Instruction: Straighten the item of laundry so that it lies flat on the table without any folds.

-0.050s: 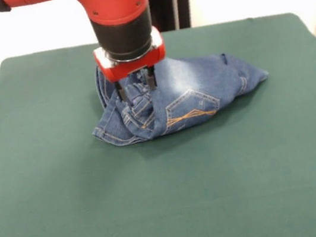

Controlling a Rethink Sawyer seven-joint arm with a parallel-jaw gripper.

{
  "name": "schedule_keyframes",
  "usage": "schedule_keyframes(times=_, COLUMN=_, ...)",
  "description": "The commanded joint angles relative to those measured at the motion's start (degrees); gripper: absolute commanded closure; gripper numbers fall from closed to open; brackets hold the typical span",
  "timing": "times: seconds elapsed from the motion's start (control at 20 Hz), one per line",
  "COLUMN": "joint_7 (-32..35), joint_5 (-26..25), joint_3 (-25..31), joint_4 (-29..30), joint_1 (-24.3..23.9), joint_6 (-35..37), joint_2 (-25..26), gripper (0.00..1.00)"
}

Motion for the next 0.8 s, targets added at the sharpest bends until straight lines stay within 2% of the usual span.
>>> schedule_keyframes(times=0.05, joint_7=-8.02, joint_5=-2.65, joint_3=0.65, joint_4=-4.56, joint_1=5.09, joint_6=9.13, joint_2=4.72, gripper=0.00)
schedule_keyframes(times=0.45, joint_7=-6.48, joint_5=-4.42, joint_3=-0.08, joint_4=-6.11, joint_1=5.55, joint_6=6.47, joint_2=7.12, gripper=0.00)
schedule_keyframes(times=0.8, joint_7=-6.23, joint_5=-5.26, joint_3=-1.25, joint_4=-4.98, joint_1=5.87, joint_6=7.81, joint_2=4.28, gripper=0.00)
